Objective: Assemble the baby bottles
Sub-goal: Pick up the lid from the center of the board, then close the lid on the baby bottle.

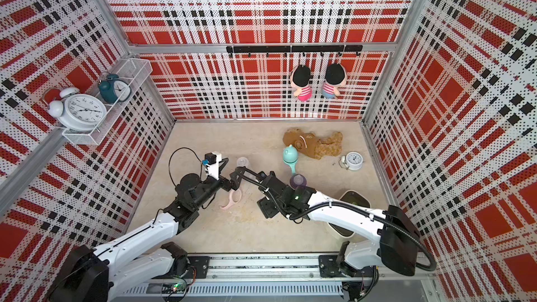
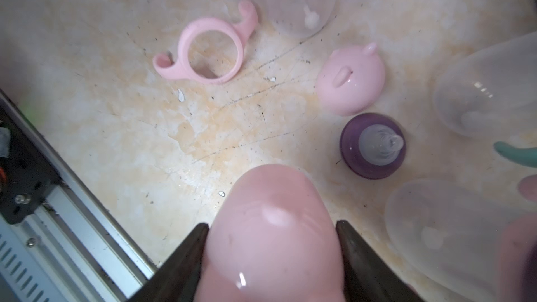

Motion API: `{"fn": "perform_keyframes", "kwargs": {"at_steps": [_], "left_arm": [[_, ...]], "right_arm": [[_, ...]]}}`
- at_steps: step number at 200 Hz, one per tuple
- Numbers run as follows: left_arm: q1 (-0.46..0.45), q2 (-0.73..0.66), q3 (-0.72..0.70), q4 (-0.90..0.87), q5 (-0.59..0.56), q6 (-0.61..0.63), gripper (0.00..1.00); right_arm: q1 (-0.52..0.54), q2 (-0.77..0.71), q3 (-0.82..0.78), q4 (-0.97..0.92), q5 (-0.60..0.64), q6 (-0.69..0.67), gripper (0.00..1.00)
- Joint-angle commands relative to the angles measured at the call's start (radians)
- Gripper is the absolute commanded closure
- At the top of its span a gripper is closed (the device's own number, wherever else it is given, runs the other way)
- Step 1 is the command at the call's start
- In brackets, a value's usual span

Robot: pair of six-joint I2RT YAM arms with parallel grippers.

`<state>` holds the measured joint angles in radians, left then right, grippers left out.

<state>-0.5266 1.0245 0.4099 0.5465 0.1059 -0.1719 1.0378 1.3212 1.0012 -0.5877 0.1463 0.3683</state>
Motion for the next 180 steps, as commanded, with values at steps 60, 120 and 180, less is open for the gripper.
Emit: {"fn": "perform_keyframes", "kwargs": {"at_steps": [60,120,180], "left_arm": [[-0.029,0.053,0.037,0.023,-0.003,0.023,0.02],[-0.035,0.073,0.052,0.023,0.0,0.025,0.02],[-0.04,0.069,0.052,0.02,-0.009,0.028,0.02]], "right_arm": [[-0.16,-0.135,0.246,-0.322,0.112,0.01,0.29],[-0.362,-0.118,0.207,-0.3,0.032,-0.025,0.29],[-0.433,-0.068,0.131,-0.242,-0.026,-0.045,0.29]]}}
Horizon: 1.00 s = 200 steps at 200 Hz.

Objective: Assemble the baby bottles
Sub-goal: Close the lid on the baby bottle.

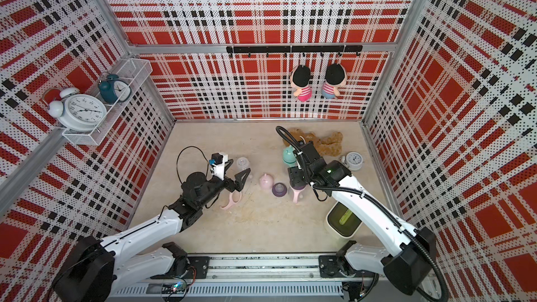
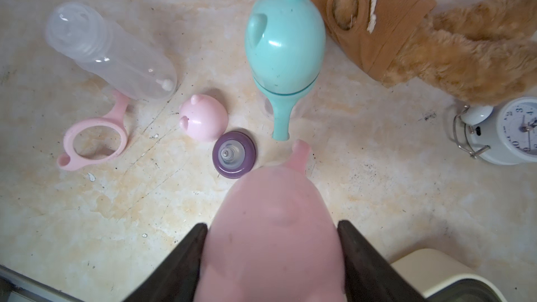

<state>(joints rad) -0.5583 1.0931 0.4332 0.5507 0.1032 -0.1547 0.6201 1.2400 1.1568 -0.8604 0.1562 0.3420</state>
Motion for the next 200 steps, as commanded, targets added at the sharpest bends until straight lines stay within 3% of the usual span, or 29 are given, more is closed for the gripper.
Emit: {"fn": "perform_keyframes", "kwargs": {"at_steps": [1,93,200], "left_arm": [[-0.008,0.0,0.029,0.015,-0.006,0.01,0.02],[-0.012,0.004,0.024,0.017,-0.01,0.014,0.02],[-0.014,0.015,0.023,0.015,-0.019,0.021,0.02]], "right_arm": [[-0.016,0.013,-0.026,0.032,-0.036,-0.019,0.29],[-0.031,0.055,-0.077,0.099,-0.04,-0.044,0.28],[-0.031,0.068,-0.03,0.041,-0.043,-0.055,0.27]]}}
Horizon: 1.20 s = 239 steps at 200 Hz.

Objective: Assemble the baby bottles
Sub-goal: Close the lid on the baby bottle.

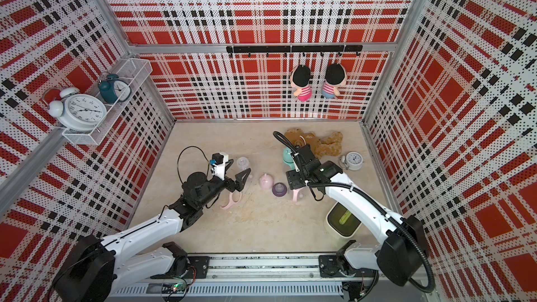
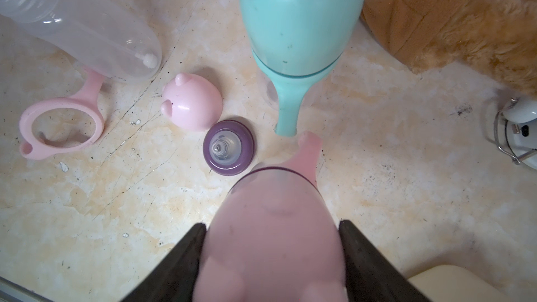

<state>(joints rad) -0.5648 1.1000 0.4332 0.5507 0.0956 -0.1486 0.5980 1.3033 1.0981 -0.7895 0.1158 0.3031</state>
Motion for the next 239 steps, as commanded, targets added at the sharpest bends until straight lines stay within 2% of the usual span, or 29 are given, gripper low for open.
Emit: {"fn": "perform_keyframes", "kwargs": {"at_steps": [1,56,136,151,215,239], "left_arm": [[-0.007,0.009,0.023,0.016,-0.011,0.014,0.02],[-0.01,0.008,0.023,0.015,-0.014,0.015,0.02],[-0.016,0.018,0.028,0.017,-0.016,0.019,0.02],[-0.017,0.017,0.027,0.017,-0.015,0.018,0.02],[-0.018,0.016,0.029,0.016,-0.014,0.02,0.02],[-0.019,0.011,0.029,0.016,-0.016,0.02,0.02]], "right_arm": [[-0.009,0.005,0.029,-0.03,-0.003,-0.016,0.27],[-0.009,0.026,0.02,-0.037,-0.006,-0.021,0.27],[-0.009,0.089,0.0,-0.149,-0.011,-0.024,0.23],[-0.009,0.115,0.006,-0.186,0.019,-0.005,0.24],[-0.009,0.096,0.006,-0.122,0.016,0.004,0.23],[-0.009,0.107,0.03,-0.125,0.031,0.002,0.2]]}}
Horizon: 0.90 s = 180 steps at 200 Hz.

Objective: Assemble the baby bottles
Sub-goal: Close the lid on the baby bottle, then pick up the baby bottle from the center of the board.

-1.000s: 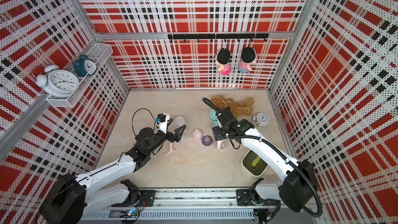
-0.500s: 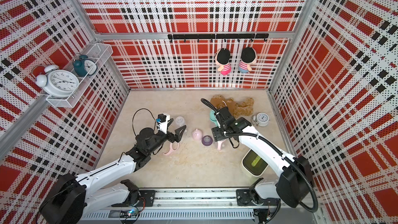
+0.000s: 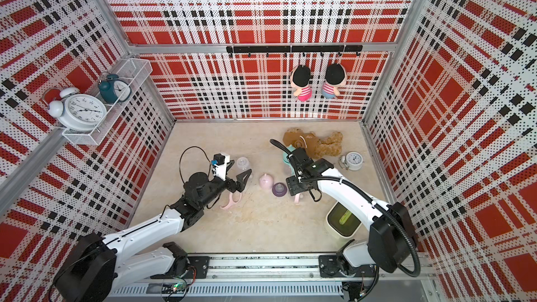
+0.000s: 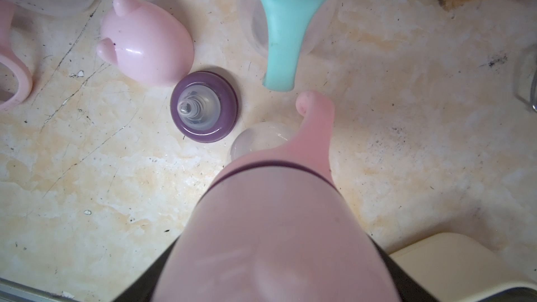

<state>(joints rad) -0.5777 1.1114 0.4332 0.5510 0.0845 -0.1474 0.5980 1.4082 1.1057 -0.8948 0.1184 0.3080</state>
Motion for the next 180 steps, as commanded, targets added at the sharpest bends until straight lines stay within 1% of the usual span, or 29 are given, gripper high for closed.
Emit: {"fn": "perform_keyframes", "kwargs": {"at_steps": [1,22,48,95,106,125,160,180], "left_arm": [[-0.006,-0.002,0.028,0.016,-0.005,0.019,0.02],[-0.005,-0.007,0.026,0.015,-0.009,0.019,0.02],[-0.001,-0.006,0.029,0.012,-0.012,0.006,0.02],[0.031,-0.029,0.05,0.009,-0.01,-0.07,0.02],[0.033,-0.038,0.058,0.002,-0.034,-0.088,0.02],[0.042,-0.048,0.089,-0.046,-0.112,-0.132,0.02],[0.075,-0.073,0.171,-0.196,-0.196,-0.204,0.02],[0.097,-0.107,0.203,-0.272,-0.231,-0.216,0.02]], "right_arm": [[-0.009,0.002,0.024,-0.019,0.028,-0.004,0.19],[-0.009,-0.015,0.046,-0.015,0.035,-0.01,0.14],[-0.009,-0.051,0.084,-0.014,0.021,-0.019,0.1],[-0.007,-0.156,0.176,-0.068,-0.049,-0.038,0.08],[-0.006,-0.184,0.195,-0.063,-0.085,-0.038,0.08],[0.007,-0.208,0.22,-0.024,-0.183,-0.04,0.08],[0.077,-0.184,0.217,0.104,-0.158,-0.044,0.08],[0.115,-0.142,0.206,0.205,-0.16,-0.053,0.08]]}}
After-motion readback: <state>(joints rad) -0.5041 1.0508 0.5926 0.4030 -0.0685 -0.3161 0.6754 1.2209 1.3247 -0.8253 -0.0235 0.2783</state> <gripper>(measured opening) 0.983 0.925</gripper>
